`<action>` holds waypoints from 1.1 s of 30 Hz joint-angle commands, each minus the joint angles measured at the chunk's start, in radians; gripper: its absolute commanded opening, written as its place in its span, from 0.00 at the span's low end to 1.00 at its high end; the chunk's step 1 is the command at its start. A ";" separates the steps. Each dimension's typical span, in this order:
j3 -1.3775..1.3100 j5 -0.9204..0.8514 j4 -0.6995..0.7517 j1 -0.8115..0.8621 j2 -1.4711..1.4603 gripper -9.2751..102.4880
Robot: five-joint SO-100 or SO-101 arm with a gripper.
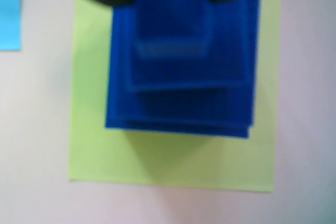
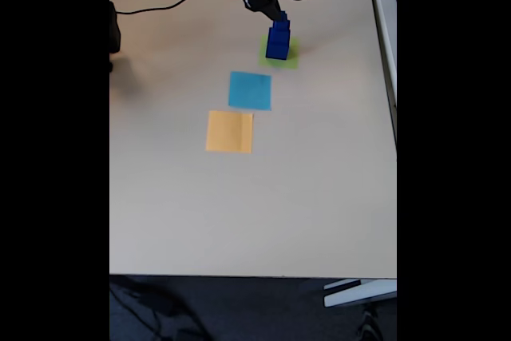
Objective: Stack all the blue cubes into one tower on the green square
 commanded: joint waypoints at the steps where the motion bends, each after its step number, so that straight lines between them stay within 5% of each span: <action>1: -0.006 -0.006 -0.015 -0.009 0.014 0.08; 33: -0.006 -0.009 -0.021 -0.012 0.018 0.11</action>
